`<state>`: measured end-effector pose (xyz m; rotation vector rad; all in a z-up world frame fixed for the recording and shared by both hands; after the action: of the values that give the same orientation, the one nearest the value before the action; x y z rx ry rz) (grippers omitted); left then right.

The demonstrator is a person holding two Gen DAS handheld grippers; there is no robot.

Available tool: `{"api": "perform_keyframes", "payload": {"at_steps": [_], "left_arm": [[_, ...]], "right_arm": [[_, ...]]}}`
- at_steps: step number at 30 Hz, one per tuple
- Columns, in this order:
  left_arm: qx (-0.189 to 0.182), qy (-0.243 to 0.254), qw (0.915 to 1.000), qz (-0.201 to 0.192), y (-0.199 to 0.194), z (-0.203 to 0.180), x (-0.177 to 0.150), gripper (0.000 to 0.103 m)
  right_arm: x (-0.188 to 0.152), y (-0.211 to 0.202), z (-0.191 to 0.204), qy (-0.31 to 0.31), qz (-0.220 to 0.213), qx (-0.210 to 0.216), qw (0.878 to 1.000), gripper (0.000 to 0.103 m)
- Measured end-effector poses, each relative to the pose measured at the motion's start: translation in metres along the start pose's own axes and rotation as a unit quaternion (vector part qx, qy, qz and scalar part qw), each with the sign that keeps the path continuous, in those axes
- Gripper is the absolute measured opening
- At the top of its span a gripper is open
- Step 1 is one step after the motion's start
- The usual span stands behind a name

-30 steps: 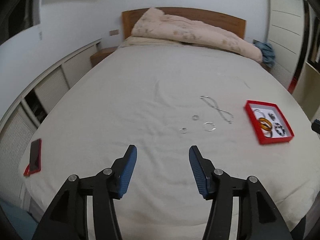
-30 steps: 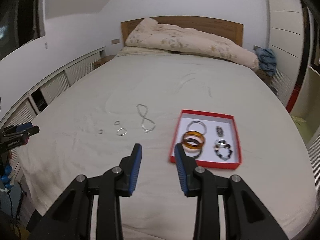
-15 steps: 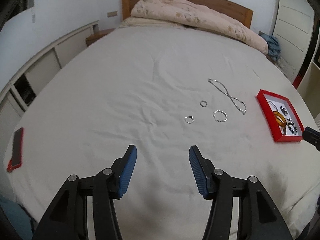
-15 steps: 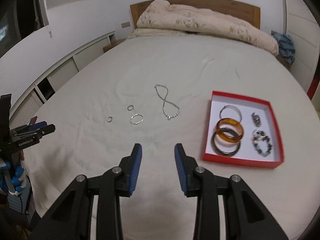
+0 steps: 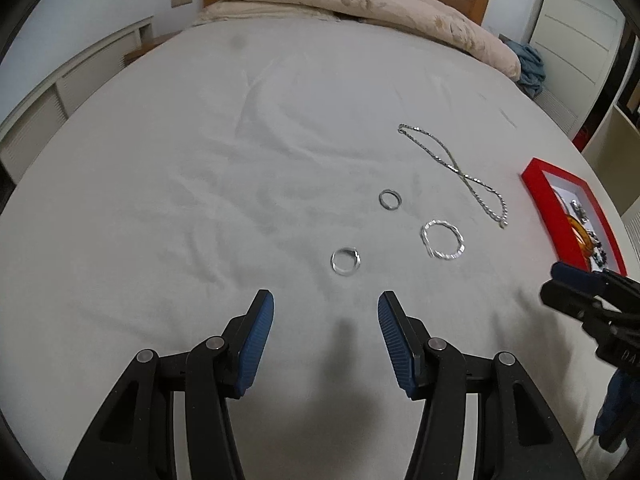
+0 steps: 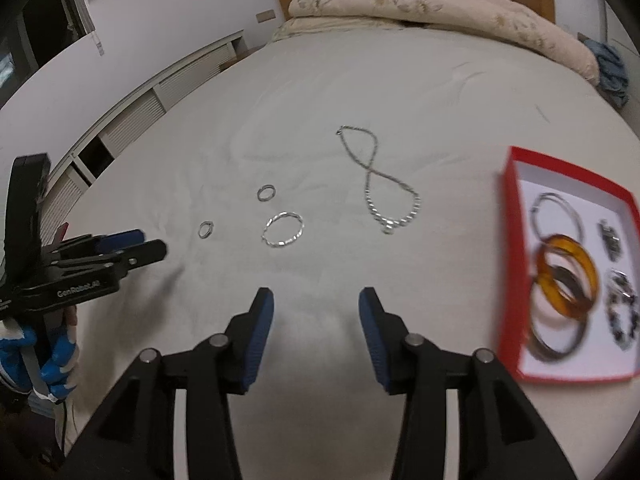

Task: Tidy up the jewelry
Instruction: 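Withdraw both grippers from the box toward the rings and hoop, then grasp a small silver ring with left gripper while right gripper grasps the twisted hoop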

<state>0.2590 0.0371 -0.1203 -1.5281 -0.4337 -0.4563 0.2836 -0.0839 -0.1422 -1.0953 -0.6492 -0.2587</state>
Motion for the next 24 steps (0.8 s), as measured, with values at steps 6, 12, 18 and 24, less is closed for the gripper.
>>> {"api": "perform_keyframes", "payload": {"at_steps": [6,12,18,24], "left_arm": [[-0.010,-0.010,0.9999,0.004,0.018,0.007,0.012,0.046],[-0.005,0.000,0.9998,0.017,0.031,0.013,0.010,0.037],[-0.008,0.018,0.9997,0.016,0.031,0.007,0.007,0.032],[0.001,0.062,0.9979,0.018,0.036,-0.003,0.000,0.029]], "right_arm": [[0.016,0.030,-0.005,-0.004,0.001,0.016,1.000,0.043],[0.029,0.046,-0.006,-0.013,0.001,0.023,1.000,0.043],[0.037,0.059,-0.005,-0.026,0.011,0.020,0.999,0.043],[0.040,0.073,-0.008,-0.035,0.027,0.013,0.999,0.041]]}}
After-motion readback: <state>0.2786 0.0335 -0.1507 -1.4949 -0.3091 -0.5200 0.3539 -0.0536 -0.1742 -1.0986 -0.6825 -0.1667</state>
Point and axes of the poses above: each gripper's, at about its wrist camera, not at the fingertips, and y roughly the way its jaws point, z to its left, x to its top, the point moved 5 cm from there along y, roughly the way its jaws point, and after that the axes turned 6 degrees about x, right-handed, at the moved point
